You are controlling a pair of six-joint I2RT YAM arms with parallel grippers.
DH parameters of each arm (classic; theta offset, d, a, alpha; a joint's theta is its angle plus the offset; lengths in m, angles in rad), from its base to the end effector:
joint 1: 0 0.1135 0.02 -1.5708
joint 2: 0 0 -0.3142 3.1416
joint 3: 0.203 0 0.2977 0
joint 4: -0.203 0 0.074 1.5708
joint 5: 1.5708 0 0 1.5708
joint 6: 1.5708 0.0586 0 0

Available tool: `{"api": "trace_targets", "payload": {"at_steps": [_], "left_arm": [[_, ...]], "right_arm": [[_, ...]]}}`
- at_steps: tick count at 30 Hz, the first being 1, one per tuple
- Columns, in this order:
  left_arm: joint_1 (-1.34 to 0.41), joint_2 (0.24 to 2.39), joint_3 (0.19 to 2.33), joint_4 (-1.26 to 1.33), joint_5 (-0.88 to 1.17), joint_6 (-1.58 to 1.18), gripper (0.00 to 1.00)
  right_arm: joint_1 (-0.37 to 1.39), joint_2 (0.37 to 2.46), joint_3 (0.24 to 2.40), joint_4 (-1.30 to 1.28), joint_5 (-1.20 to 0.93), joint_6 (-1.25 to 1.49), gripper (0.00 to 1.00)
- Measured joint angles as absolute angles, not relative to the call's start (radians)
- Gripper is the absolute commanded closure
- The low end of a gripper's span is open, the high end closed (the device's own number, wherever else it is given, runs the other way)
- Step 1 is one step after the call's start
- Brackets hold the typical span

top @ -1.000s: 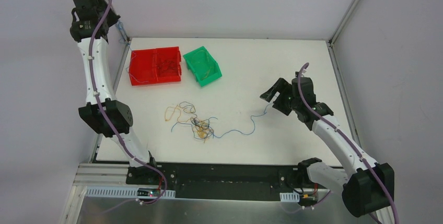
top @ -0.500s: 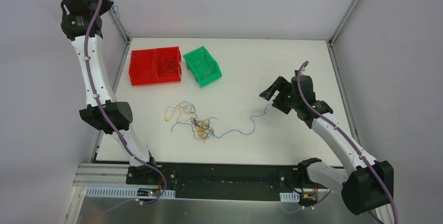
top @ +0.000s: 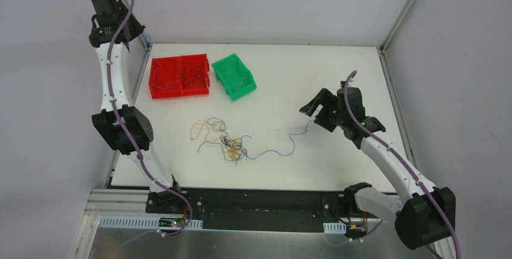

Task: Untangle the cables
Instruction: Place the cable in the bin.

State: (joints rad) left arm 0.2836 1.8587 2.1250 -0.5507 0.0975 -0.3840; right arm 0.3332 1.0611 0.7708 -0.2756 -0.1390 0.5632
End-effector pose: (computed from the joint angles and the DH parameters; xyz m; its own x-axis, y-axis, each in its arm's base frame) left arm 0.4833 0.1349 0.5123 -0.1790 -0.4405 -0.8797 -0.2759 0.8807 -0.3849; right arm 0.2570 0.0975 0.2910 -0.6604 0.3310 -0.6741 -0.0968 0.8526 0.5135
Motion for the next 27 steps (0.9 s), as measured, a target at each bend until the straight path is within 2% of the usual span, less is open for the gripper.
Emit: {"api": "trace_targets", "payload": {"at_steps": [27], "left_arm": [[0.233,1.848,1.661,-0.357,0.040,-0.353,1.00]], "right_arm": [[0.333,1.027,0.770,-0.281,-0.148,0.564,0.20]]}}
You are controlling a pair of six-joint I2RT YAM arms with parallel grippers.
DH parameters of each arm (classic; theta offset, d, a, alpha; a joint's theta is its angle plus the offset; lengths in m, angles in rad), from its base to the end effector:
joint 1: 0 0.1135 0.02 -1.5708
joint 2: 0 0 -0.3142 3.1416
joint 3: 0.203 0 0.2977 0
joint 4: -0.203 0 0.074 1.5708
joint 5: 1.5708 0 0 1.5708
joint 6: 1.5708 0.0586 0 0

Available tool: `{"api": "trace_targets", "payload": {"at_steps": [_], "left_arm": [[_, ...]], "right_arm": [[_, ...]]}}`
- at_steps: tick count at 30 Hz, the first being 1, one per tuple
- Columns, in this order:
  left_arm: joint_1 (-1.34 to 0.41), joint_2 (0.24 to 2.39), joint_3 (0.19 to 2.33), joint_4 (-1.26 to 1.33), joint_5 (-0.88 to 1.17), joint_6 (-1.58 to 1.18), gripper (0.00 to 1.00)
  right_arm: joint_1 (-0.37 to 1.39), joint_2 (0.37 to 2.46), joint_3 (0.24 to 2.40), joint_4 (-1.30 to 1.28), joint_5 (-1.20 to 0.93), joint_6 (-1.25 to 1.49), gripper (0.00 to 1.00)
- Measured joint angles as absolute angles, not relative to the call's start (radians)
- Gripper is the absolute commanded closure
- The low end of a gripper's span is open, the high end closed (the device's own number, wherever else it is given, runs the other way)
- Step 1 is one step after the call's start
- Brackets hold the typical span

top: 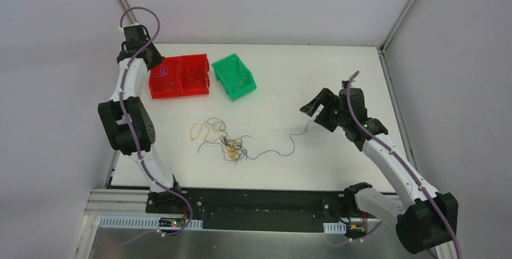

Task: Untangle the cables
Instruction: Place the cable in the bin.

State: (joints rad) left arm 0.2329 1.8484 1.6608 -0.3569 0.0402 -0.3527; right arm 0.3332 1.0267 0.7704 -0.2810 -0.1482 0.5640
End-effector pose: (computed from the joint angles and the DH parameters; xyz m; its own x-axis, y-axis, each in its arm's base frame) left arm 0.5037 0.1171 0.3516 -0.4049 -0.4508 -0.7955 -0.3591 0.8785 -0.3150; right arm 0.2504 0.0958 0.2989 -0.6458 0.3360 -0.6856 -0.1161 0.8443 0.5231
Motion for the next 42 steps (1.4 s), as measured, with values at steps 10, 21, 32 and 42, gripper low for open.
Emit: {"api": "trace_targets", "payload": {"at_steps": [10,21,32,42], "left_arm": [[0.224,1.846,1.562,-0.278,0.005,-0.351,1.00],[0.257,1.878,1.538,-0.215,-0.007,-0.358,1.00],[0.271,1.942,1.528,-0.213,0.044,-0.408,1.00],[0.284,2.023,1.528,-0.208,0.067,-0.438,1.00]], "right_arm": [[0.333,0.985,0.767,-0.292,-0.150,0.563,0.20],[0.331,0.972,0.757,-0.304,-0.150,0.563,0.20],[0.329,0.968,0.757,-0.304,-0.151,0.562,0.20],[0.324,0.964,0.757,-0.304,-0.151,0.557,0.20]]}}
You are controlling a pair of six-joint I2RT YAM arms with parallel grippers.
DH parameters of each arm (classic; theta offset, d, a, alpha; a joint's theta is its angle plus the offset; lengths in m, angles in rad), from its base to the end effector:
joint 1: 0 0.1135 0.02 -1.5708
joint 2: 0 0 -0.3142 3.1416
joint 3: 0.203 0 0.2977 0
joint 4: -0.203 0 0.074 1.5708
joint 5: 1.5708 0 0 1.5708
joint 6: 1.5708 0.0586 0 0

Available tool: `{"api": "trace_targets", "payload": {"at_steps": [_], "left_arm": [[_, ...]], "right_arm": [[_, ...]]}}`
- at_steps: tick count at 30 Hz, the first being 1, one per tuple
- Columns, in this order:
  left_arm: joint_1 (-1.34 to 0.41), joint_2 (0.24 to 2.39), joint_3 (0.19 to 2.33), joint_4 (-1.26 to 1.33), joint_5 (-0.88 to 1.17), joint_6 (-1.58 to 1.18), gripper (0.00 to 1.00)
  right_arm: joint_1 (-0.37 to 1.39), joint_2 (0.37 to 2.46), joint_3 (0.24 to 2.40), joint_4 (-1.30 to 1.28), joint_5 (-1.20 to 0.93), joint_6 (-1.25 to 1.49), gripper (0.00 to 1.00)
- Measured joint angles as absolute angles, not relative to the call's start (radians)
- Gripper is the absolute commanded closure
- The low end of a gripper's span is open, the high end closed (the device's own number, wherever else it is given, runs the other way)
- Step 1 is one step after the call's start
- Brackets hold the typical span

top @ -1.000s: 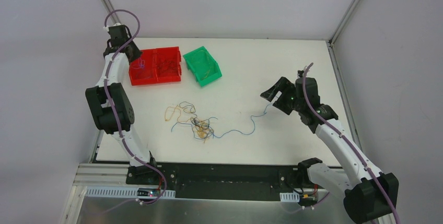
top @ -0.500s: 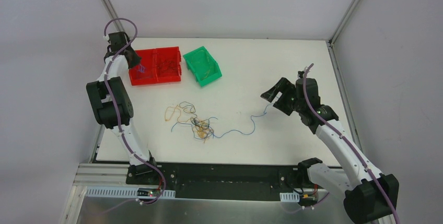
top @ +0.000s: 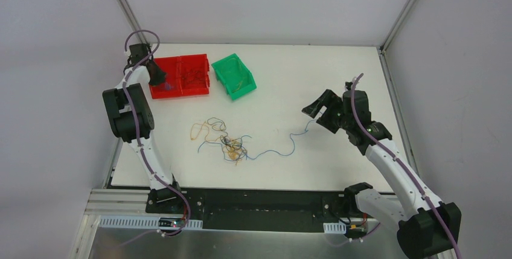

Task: Untangle the cables
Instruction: Place the cable in the bin.

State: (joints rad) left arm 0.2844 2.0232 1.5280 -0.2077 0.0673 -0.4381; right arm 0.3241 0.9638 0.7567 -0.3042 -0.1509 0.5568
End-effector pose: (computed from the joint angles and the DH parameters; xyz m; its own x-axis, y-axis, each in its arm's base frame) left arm 0.5228 0.1487 0.2247 -0.4640 -0.5766 -0.6725 -0.4721 0.8033 -0.3630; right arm 0.2375 0.0891 0.3058 -0.6258 0.3409 -0.7015 -0.1277 0.8425 0.5233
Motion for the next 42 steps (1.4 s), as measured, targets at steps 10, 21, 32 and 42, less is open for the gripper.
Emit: {"api": "trace_targets", "payload": {"at_steps": [10,21,32,42], "left_arm": [[0.303,2.083,1.562,-0.260,0.106,-0.467,0.81],[0.303,2.082,1.639,-0.302,0.130,-0.458,0.56],[0.303,1.977,1.641,-0.337,0.129,-0.470,0.03],[0.303,1.874,1.639,-0.360,0.148,-0.485,0.01]], "right_arm": [[0.316,0.956,0.757,-0.305,-0.151,0.555,0.20],[0.307,0.935,0.754,-0.327,-0.152,0.542,0.20],[0.304,0.937,0.754,-0.327,-0.166,0.542,0.20],[0.304,0.950,0.754,-0.327,-0.170,0.542,0.19]]}}
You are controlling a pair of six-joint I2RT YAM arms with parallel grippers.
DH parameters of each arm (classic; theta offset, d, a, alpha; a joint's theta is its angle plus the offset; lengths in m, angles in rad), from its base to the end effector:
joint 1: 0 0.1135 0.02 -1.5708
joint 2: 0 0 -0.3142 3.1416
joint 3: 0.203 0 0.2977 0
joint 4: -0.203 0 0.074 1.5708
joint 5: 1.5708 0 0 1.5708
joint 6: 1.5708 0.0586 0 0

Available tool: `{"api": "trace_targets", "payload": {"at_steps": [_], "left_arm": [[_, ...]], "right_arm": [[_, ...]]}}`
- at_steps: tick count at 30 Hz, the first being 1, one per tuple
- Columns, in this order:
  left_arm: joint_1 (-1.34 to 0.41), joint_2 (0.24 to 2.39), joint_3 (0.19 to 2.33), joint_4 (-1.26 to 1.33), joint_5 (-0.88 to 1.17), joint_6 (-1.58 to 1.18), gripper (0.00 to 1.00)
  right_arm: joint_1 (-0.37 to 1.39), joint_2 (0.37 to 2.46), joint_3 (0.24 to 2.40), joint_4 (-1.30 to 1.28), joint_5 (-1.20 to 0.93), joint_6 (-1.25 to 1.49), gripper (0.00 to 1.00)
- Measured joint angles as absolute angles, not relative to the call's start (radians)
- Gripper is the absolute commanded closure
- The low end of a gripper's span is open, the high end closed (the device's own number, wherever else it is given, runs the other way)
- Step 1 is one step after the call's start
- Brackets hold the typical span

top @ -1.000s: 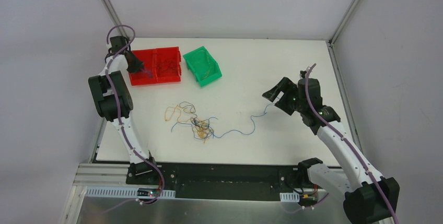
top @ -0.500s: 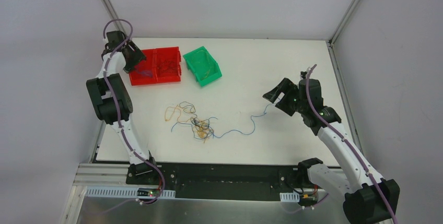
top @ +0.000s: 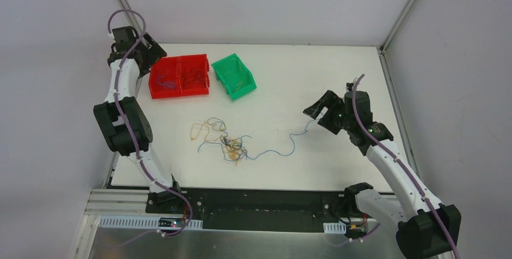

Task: Untangle the cables
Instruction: Place the cable in the bin, then untie the cable.

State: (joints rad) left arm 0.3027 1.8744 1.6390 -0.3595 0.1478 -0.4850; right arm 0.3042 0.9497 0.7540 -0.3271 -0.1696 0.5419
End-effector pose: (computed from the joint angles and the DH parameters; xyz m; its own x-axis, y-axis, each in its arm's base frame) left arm 0.4997 0.1470 0.3297 -0.3901 -0.6049 -0.6942 -0.4072 0.7895 -0.4591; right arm 0.2346 0.0840 0.3054 -0.6324 0.3343 -0.6988 -0.1268 0.8453 0.5191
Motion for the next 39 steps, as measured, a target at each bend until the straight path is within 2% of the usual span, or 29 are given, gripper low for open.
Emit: {"api": "trace_targets", "payload": {"at_steps": [6,11,13,19,24,27,29,30,32,33,35,39], "left_arm": [[0.303,1.766,1.625,-0.396,0.191,-0.487,0.01],[0.285,1.628,1.529,-0.420,0.252,-0.507,0.01],[0.239,1.556,1.461,-0.429,0.249,-0.510,0.01],[-0.047,1.312,1.212,-0.437,0.231,-0.512,0.00],[-0.099,1.119,0.968,-0.379,0.225,-0.548,0.00],[-0.167,1.084,0.881,-0.337,0.221,-0.573,0.03],[-0.235,1.090,0.854,-0.313,0.223,-0.581,0.03],[-0.274,1.095,0.844,-0.304,0.224,-0.581,0.04],[-0.339,1.104,0.829,-0.286,0.226,-0.576,0.04],[-0.365,1.106,0.825,-0.281,0.228,-0.575,0.04],[-0.399,1.108,0.808,-0.264,0.235,-0.567,0.05],[-0.421,1.109,0.757,-0.249,0.247,-0.566,0.07]], "right_arm": [[0.304,0.973,0.754,-0.335,-0.163,0.542,0.19],[0.304,1.017,0.757,-0.367,-0.157,0.547,0.19],[0.304,1.040,0.761,-0.381,-0.156,0.550,0.19],[0.336,1.133,0.772,-0.431,-0.129,0.552,0.20],[0.405,1.180,0.772,-0.429,-0.093,0.570,0.25],[0.437,1.243,0.775,-0.406,-0.081,0.590,0.29],[0.453,1.293,0.779,-0.389,-0.068,0.601,0.35],[0.460,1.317,0.782,-0.381,-0.063,0.606,0.43],[0.473,1.367,0.789,-0.361,-0.054,0.620,0.73],[0.476,1.383,0.793,-0.355,-0.052,0.622,0.84],[0.482,1.411,0.802,-0.342,-0.050,0.638,1.00],[0.482,1.399,0.825,-0.344,-0.039,0.636,1.00]]}}
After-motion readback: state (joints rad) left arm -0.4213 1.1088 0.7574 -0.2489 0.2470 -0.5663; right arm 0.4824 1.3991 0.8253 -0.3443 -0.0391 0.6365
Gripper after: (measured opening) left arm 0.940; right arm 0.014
